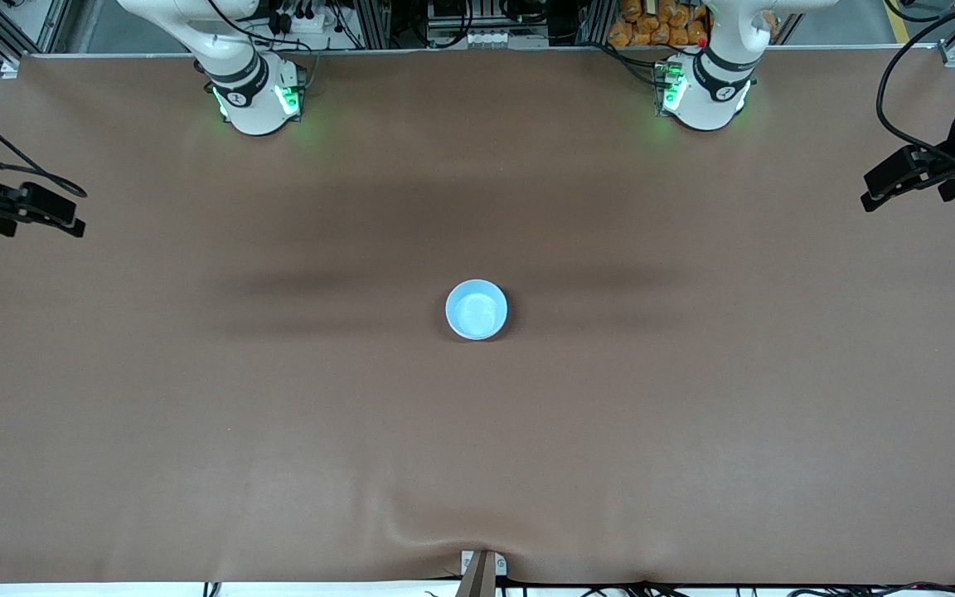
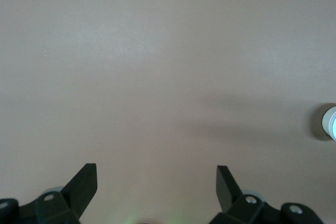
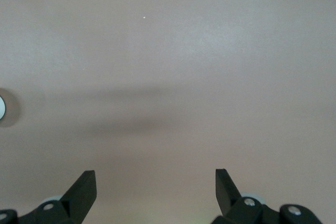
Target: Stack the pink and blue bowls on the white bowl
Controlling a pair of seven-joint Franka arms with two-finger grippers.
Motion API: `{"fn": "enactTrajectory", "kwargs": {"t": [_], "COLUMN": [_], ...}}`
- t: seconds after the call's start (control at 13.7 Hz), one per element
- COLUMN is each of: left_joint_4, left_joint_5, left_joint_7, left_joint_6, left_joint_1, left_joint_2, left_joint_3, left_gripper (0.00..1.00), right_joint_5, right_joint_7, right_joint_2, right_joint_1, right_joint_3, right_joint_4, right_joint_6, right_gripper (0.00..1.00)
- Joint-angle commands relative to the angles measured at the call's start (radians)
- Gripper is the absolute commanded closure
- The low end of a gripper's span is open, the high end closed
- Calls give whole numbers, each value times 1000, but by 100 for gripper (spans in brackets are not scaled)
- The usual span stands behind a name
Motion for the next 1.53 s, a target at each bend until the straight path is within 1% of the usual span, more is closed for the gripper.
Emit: {"fn": "enactTrajectory", "kwargs": {"t": [0.0,1.17,1.46], "left_joint_4": [-16,-9,-8], "left_joint_5": [0,0,1], "left_joint_7": [21,21,23], "left_joint_6": [1,1,0], "left_joint_1": [5,-6,-5], "left_joint_2": [-19,-22,-25], "left_joint_3": [0,-2,-2], "left_gripper": [0,0,0], "right_joint_5": [-21,-19,-18], "right_joint_7": [-14,-3,-9], "right_joint_2": [15,15,15], "right_joint_1": [-25,-22,-35], "right_joint_3": [22,15,15], "right_joint_4": [45,47,45], "right_joint_6": [-32,-36,-43], "right_gripper": [0,0,0]}}
